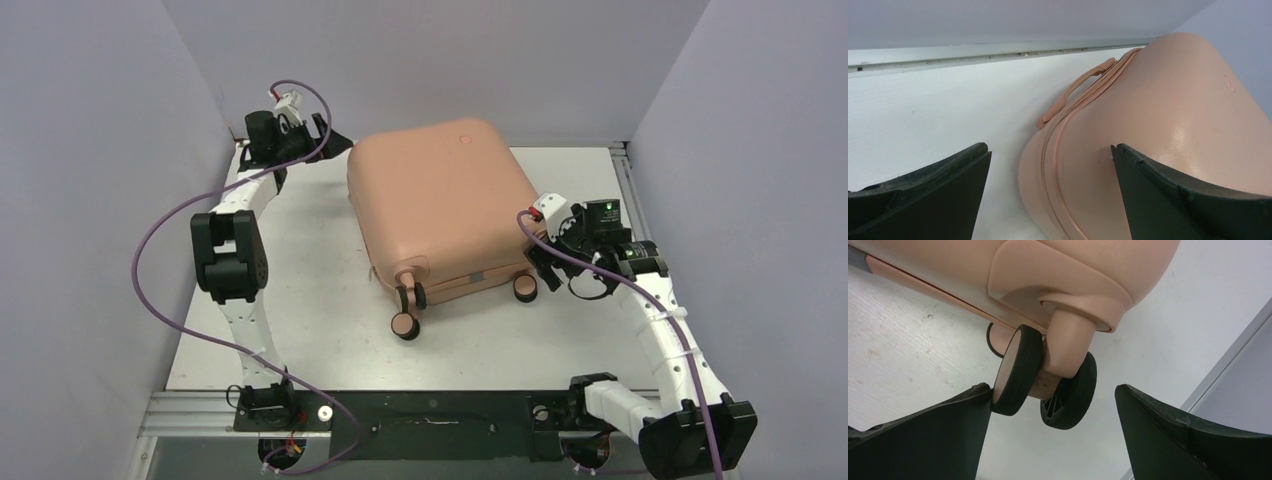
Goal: Pack the luggage
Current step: Move the luggage to the center of the board.
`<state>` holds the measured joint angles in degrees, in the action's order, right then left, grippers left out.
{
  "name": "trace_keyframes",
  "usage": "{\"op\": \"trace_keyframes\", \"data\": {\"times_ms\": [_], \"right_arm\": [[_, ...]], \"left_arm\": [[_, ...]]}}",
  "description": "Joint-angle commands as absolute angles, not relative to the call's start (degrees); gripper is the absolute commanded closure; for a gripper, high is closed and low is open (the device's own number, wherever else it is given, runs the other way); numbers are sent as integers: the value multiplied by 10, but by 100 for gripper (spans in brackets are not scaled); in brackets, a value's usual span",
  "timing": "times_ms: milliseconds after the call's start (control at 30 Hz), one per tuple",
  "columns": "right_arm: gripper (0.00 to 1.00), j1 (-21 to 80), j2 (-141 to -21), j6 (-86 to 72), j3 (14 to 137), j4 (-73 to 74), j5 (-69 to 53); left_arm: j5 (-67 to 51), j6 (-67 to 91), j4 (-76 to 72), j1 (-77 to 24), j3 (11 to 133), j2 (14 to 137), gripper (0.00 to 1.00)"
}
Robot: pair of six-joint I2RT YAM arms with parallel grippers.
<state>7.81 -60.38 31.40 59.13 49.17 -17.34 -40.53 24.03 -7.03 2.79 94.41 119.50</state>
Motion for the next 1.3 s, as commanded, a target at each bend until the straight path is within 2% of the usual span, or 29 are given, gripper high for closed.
{"op": "trace_keyframes", "data": {"times_ms": [0, 267, 433, 600, 1067, 1267], "right_arm": [[6, 80, -607, 236, 581, 360, -117], [7, 62, -623, 172, 549, 247, -28], [6, -33, -652, 160, 568, 221, -78], [6, -49, -720, 174, 593, 206, -107], [6, -44, -966, 141, 805, 183, -172], [7, -36, -979, 114, 844, 196, -163]], "left_arm": [[-453, 266, -148, 13, 981, 1232, 4], [-535, 328, -233, -24, 973, 1276, 4], [-558, 346, -266, -32, 920, 1261, 4], [-577, 365, -313, -31, 836, 1228, 4], [-604, 434, -420, -49, 660, 1147, 4], [-581, 431, -415, -50, 639, 1113, 4]]}}
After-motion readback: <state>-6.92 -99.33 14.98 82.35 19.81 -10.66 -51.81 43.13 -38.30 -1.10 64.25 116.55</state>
